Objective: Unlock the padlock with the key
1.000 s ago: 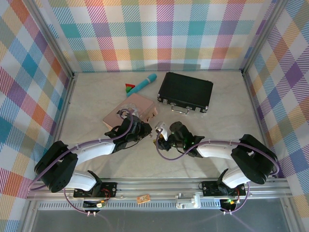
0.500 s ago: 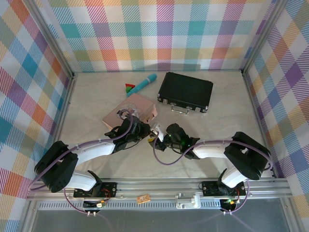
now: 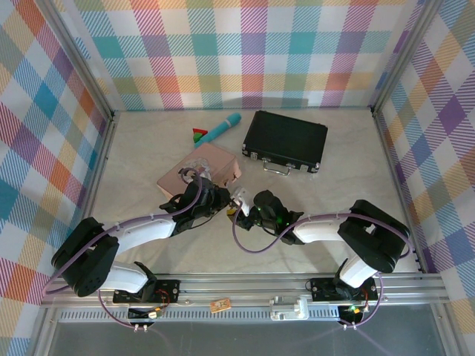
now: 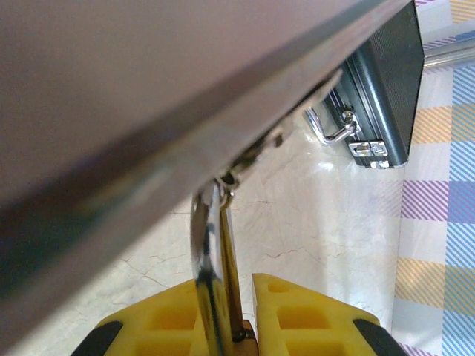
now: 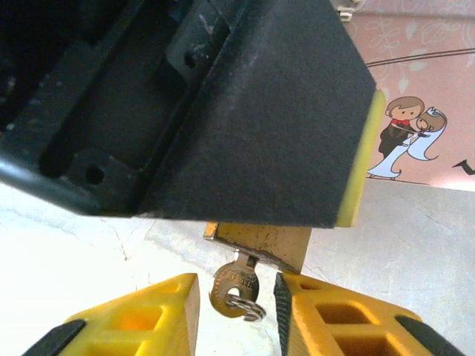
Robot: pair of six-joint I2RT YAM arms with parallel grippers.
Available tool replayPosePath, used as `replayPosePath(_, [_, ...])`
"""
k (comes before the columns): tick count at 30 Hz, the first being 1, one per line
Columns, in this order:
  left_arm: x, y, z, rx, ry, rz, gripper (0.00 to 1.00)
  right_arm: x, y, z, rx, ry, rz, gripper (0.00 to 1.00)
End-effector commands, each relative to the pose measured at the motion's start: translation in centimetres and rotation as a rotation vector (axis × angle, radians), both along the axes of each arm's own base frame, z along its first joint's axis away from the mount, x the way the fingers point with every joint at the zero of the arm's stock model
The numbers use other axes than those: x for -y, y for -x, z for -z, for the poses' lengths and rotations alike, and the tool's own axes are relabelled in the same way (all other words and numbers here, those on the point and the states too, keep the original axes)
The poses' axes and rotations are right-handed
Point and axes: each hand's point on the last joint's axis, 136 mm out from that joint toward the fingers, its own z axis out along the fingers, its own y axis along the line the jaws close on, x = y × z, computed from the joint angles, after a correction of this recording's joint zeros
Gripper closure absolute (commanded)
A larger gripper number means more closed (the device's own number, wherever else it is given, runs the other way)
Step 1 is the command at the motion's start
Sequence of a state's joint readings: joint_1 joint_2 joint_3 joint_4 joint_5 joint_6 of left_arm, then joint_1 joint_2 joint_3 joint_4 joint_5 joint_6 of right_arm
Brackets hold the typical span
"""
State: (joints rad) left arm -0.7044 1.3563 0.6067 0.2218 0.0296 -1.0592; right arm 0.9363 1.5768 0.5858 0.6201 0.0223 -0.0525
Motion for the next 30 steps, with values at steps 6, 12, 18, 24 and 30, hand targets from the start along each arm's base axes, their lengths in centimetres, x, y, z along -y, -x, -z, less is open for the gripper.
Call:
replayPosePath(6, [0.4, 0.5, -0.3, 0.007, 0.026, 0.019, 1.00, -1.3, -1.0, -4.5, 0.066, -0.152, 0.026, 0.64])
replayPosePath(12, [1.0, 0.6, 0.5, -0.015, 0.033, 0.033, 1.00, -1.3, -1.4, -4.9, 0.063, -0.170, 0.045, 0.79])
replayPosePath(18, [1.2, 1.1, 1.2, -0.032, 0.032, 0.039, 1.00, -1.5, -1.6, -5.7, -0.010, -0.198, 0.049, 0.96])
replayPosePath(24, [0.3, 1.2, 1.0, 0.030, -0.017, 0.055, 1.00, 0.1, -2.4, -6.5, -0.198, -0.314, 0.056, 1.00])
replayPosePath(30, [0.3, 1.6, 0.7, 0.096, -0.063, 0.127, 1.00, 0.3, -2.5, -7.3, -0.395, -0.419, -0.010, 1.00])
